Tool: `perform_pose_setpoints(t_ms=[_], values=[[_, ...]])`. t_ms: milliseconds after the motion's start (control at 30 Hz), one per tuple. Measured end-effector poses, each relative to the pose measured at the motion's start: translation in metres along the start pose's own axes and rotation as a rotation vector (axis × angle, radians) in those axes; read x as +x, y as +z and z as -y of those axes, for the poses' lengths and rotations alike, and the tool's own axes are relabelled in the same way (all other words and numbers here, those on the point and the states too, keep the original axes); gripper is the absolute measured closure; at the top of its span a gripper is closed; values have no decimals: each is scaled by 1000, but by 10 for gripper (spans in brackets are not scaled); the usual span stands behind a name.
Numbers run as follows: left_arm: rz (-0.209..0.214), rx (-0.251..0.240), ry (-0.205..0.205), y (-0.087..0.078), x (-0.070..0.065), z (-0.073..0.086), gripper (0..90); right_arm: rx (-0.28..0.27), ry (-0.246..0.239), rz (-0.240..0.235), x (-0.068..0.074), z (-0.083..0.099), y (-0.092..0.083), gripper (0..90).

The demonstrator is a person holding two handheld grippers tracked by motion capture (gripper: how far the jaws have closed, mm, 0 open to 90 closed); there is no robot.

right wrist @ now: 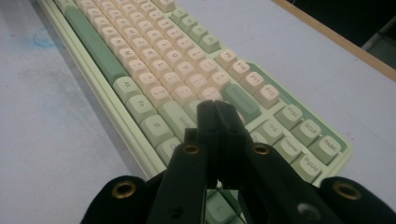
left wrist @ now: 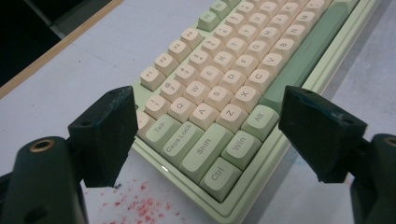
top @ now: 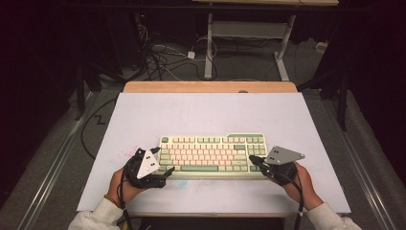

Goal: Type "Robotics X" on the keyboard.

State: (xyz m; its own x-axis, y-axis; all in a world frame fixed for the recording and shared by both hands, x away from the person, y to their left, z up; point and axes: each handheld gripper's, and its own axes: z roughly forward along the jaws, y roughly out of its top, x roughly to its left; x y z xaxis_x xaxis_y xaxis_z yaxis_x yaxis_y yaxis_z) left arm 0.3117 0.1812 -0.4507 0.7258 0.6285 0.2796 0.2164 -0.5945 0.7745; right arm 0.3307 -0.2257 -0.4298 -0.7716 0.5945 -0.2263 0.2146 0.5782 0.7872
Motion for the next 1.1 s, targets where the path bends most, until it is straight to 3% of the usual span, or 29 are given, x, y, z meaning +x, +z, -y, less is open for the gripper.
perform_pose_setpoints(t_ms=[200, 667, 1100], values=[[2, 2, 3, 0, 0, 0, 192, 29, -25, -14, 3, -6, 15, 900], [11, 6, 7, 2, -1, 0, 192, 86, -26, -33, 5, -8, 38, 900], [16, 9, 5, 2, -1, 0, 192, 114, -39, -39, 6, -6, 45, 900]])
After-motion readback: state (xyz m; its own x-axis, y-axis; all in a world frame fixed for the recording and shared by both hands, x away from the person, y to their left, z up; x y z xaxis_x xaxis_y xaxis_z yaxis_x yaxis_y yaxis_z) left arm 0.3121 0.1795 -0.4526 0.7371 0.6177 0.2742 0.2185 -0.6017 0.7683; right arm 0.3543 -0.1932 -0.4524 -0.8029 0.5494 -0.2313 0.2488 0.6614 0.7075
